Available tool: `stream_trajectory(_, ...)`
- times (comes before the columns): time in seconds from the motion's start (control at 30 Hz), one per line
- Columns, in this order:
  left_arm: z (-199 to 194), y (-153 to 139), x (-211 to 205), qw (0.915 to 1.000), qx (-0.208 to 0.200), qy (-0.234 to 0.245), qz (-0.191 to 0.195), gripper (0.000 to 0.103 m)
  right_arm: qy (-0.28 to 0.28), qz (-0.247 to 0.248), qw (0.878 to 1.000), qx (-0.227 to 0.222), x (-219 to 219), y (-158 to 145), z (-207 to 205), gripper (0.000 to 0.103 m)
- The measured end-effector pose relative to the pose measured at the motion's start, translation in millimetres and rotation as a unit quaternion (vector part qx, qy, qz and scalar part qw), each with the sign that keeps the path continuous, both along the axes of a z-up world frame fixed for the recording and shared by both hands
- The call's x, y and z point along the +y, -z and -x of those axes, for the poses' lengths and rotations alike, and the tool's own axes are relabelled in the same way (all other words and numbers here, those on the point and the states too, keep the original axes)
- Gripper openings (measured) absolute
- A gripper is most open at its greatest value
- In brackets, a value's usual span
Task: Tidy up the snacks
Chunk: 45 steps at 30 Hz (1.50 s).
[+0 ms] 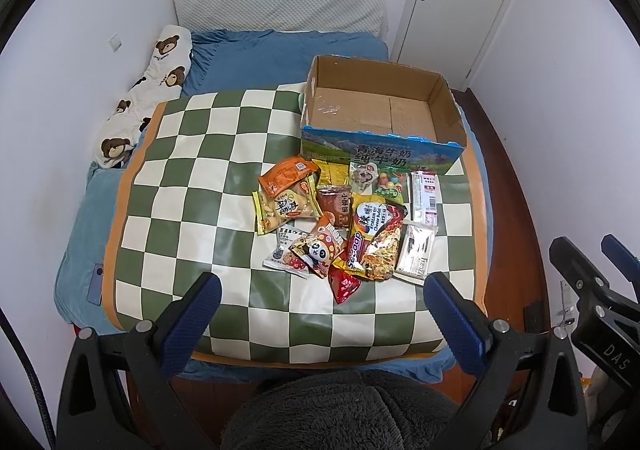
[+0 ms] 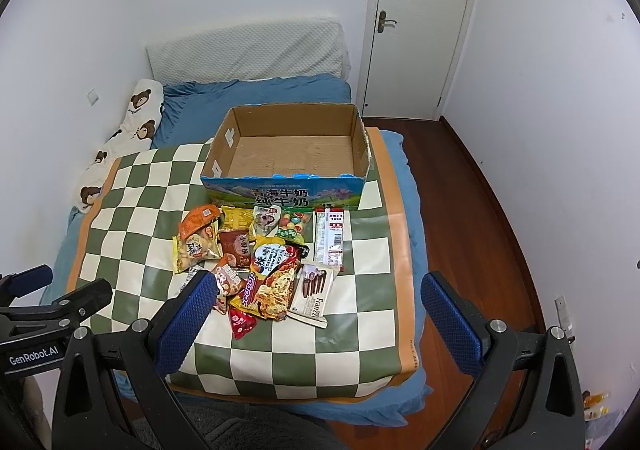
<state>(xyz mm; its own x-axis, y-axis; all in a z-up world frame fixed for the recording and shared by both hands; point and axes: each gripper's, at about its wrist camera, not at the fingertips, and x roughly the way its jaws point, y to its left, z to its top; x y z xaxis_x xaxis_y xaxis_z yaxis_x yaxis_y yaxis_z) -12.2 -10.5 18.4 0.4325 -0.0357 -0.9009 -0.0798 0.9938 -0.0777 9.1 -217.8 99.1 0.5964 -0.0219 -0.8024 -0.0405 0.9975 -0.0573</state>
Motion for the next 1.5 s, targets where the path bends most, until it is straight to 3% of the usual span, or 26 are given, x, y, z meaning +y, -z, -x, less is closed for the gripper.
stream_trajectory(0.53, -6.2, -1.4, 2.8, 1.0000, -0.005, 0.001, 0.002, 0.103, 0.003, 0.001, 1.000, 0.001, 4.8, 3.2, -7.7, 0.103)
stream_trajectory(0.7, -37.1, 19.4, 9.3, 0.9997, -0.011, -0.012, -0.017, 0.103, 0.015, -0.014, 1.000, 0.022, -1.9, 25.3, -21.3, 0.103)
stream_trajectory(0.9, -71.2, 85.4, 21.6, 0.9966, 0.015, -0.024, -0.077, 0.103, 0.036, -0.031, 0.994, 0.095, -5.6, 101.5, -64.1, 0.103)
stream_trajectory(1.13, -98.6, 178.3, 45.9, 0.9880, 0.102, -0.036, -0.110, 0.103, 0.044, -0.081, 0.978, 0.185, 8.3, 215.1, -120.9, 0.103)
stream_trajectory(1.27, -105.2, 205.1, 48.2, 0.9852, 0.116, -0.021, -0.124, 0.103, 0.035, -0.083, 0.970, 0.227, 36.5, 273.3, -151.7, 0.103)
stream_trajectory(1.5, -114.5, 236.1, 41.3, 0.9784, 0.133, 0.039, -0.153, 0.103, 0.042, -0.032, 0.955, 0.291, 72.2, 362.0, -181.1, 0.103)
